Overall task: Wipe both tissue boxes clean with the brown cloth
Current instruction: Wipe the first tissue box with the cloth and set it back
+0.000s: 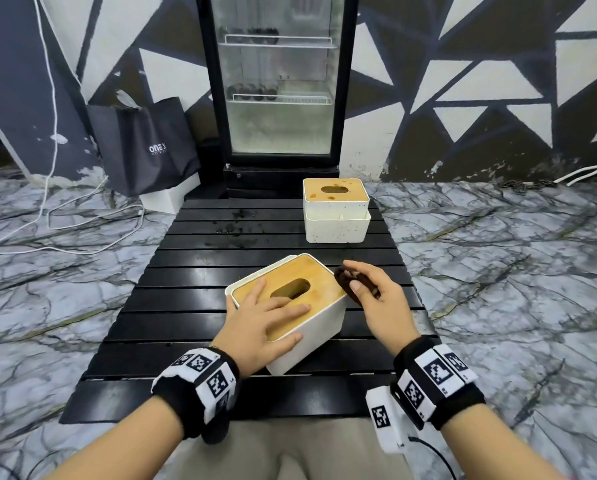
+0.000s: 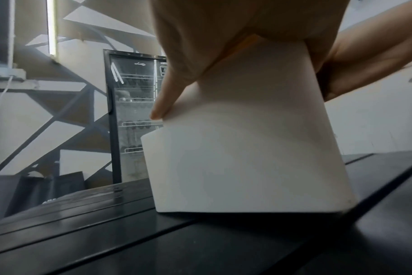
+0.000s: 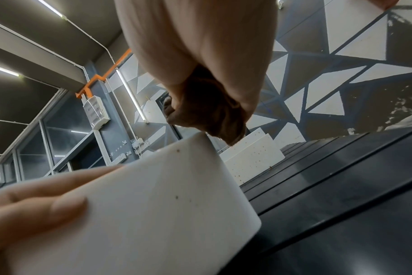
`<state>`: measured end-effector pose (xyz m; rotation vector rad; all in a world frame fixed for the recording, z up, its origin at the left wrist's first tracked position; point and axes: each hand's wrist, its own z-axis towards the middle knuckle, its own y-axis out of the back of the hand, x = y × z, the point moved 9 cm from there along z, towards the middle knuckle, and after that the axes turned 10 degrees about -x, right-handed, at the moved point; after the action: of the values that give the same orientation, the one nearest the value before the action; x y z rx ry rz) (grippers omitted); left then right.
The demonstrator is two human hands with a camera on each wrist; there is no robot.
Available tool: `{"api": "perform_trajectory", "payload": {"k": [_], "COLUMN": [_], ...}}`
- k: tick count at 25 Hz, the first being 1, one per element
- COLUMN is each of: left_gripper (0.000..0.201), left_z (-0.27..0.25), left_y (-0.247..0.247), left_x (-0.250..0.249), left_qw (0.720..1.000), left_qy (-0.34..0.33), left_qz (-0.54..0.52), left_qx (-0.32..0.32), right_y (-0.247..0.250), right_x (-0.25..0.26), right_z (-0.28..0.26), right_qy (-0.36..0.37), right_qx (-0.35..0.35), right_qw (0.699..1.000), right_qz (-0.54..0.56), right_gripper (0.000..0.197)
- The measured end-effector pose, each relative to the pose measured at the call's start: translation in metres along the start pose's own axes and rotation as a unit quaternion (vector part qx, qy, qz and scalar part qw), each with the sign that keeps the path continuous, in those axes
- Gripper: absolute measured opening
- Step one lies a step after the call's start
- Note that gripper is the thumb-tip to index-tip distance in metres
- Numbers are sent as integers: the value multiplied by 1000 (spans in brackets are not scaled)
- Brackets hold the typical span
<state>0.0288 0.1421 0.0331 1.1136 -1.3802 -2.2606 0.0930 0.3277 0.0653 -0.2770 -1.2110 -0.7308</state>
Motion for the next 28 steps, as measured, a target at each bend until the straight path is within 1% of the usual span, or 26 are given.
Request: {"api": "perform_trajectory", "payload": {"k": [3,4,6,8,11,14,18,20,21,24,28], "left_gripper": [45,41,39,41,34,26,34,37,37,37,34], "left_z": [13,18,24,28,31,32,35,35,35,36,36], "left_y": [17,26,41,45,49,51,54,54,54,53,55], "left_x": [3,3,6,10,14,15,18,20,20,20,17], "left_qw": [993,987,968,950,933,928,921,920,919,920,926], "left_qy": [15,26,69,105,126,132,136,140,140,132,115], "left_qz": [-109,-150,-229,-283,-330,-342,-358,-359,-361,-363,-355], "left_qx": [-35,-52,-75,-76,-72,-62,-65,-71,-73,-68,-55], "right_y": [-2,-4,-14,-32,-64,-79,-73,-68,-70,-80,-78], "right_x": [3,7,15,18,20,27,27,22,22,29,34], "right_z": [-1,-1,-2,-10,-30,-29,-5,-7,-12,-26,-8], "right_qy": [16,32,70,99,138,167,169,157,156,181,181], "right_qx": [-20,-28,-34,-19,5,2,-1,-8,-8,5,14], "right_qw": [999,999,997,995,987,979,978,979,979,973,972], "right_qz": [25,26,11,-22,-84,-120,-124,-127,-130,-144,-146], "right_gripper": [43,43,39,38,51,53,51,52,52,51,52]}}
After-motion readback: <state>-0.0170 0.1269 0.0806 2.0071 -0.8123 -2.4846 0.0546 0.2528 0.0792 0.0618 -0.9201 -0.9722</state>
